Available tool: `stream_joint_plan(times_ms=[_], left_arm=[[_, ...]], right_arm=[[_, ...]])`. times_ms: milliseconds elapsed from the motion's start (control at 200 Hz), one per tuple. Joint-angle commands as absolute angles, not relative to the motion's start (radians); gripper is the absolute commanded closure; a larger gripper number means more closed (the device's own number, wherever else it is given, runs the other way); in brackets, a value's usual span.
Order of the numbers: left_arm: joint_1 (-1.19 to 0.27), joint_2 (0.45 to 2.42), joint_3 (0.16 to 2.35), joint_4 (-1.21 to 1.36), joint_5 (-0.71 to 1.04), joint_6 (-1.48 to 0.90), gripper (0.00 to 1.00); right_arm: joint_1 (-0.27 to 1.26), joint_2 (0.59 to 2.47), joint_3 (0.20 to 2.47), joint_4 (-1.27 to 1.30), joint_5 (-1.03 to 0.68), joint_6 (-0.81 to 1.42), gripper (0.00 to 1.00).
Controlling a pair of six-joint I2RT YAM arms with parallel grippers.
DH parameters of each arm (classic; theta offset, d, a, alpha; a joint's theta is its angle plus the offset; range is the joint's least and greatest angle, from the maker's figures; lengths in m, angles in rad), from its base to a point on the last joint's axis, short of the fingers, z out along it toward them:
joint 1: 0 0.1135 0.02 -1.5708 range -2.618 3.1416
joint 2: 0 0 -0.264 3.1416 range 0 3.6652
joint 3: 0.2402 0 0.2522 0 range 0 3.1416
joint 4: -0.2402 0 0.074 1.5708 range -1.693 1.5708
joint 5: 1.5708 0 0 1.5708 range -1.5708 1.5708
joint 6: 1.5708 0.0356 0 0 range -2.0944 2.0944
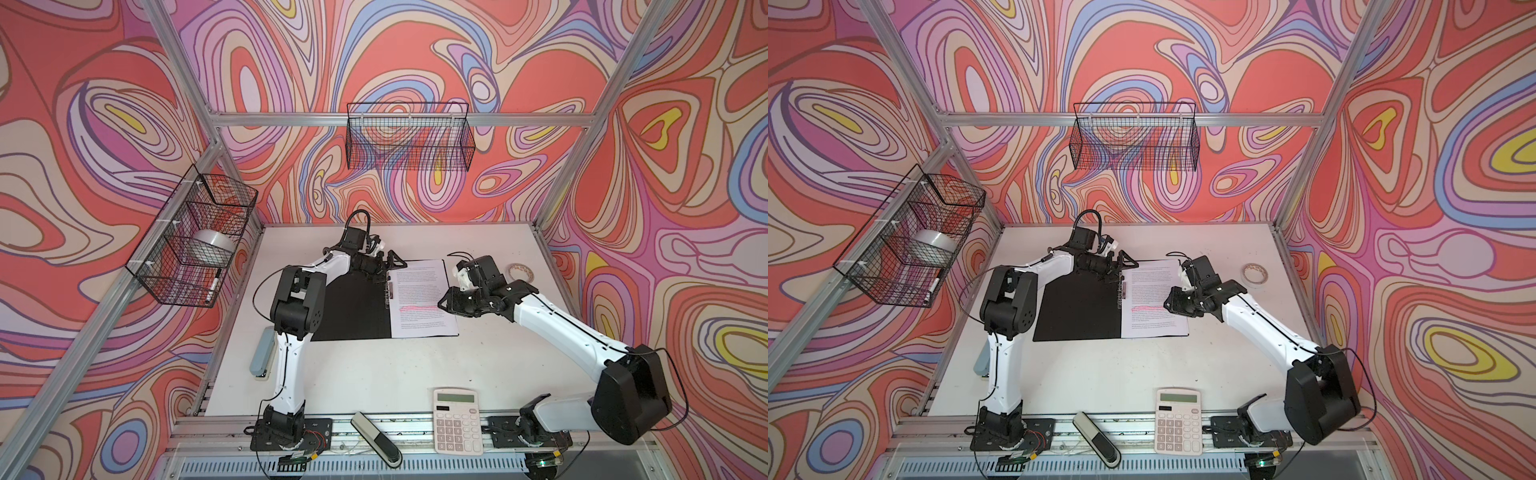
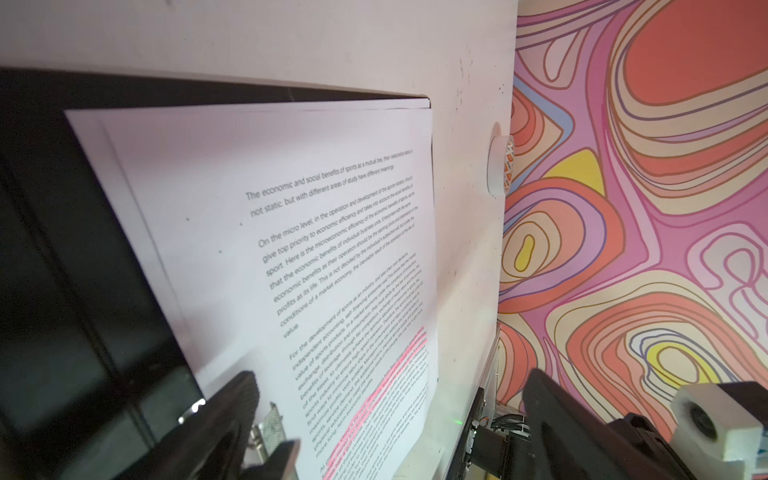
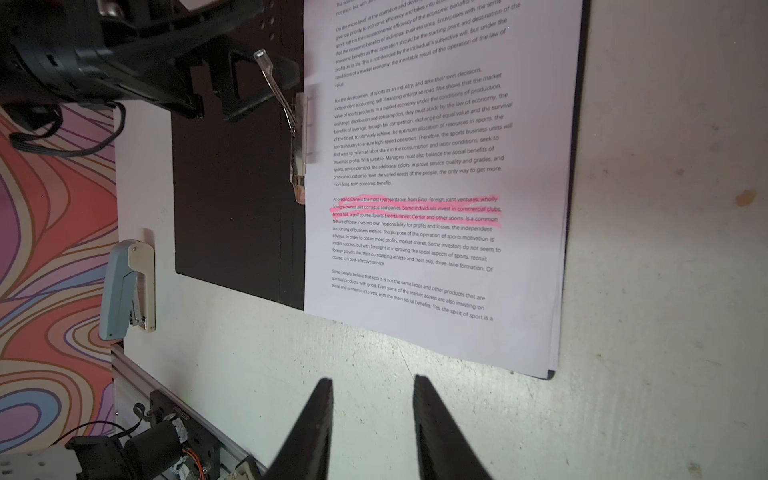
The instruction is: Put the files into the folder
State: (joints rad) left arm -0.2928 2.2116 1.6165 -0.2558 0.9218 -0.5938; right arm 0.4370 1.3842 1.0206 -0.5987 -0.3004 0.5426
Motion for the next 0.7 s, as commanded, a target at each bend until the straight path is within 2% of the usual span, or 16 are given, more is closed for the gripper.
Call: stream_joint_plan(times_ms=[0, 250, 331, 571, 696], left_arm=[[-0.305, 2.134, 1.585, -0.209, 0.954, -0.612, 0.0], [-0.318, 2.031, 1.536, -0.223, 0.945, -0.561, 0.0], [-0.317, 1.998, 1.547, -0.302, 0.922, -0.509, 0.0], [-0.3, 1.853, 1.567, -0.655, 0.605, -0.221, 0.0], [-0.254, 1.745, 1.512, -0.725, 0.569, -0.176, 0.0]], right_arm=[[0.43, 1.394, 1.023, -0.586, -0.307, 0.536, 0.66], [0.43, 1.378, 1.026, -0.59, -0.304, 0.541, 0.66], [0.43, 1.371, 1.033, -0.604, -0.295, 0.539, 0.66], [0.43, 1.393, 1.122, -0.709, -0.259, 0.493, 0.66], [0.432, 1.424, 1.198, -0.749, -0.259, 0.459, 0.66]])
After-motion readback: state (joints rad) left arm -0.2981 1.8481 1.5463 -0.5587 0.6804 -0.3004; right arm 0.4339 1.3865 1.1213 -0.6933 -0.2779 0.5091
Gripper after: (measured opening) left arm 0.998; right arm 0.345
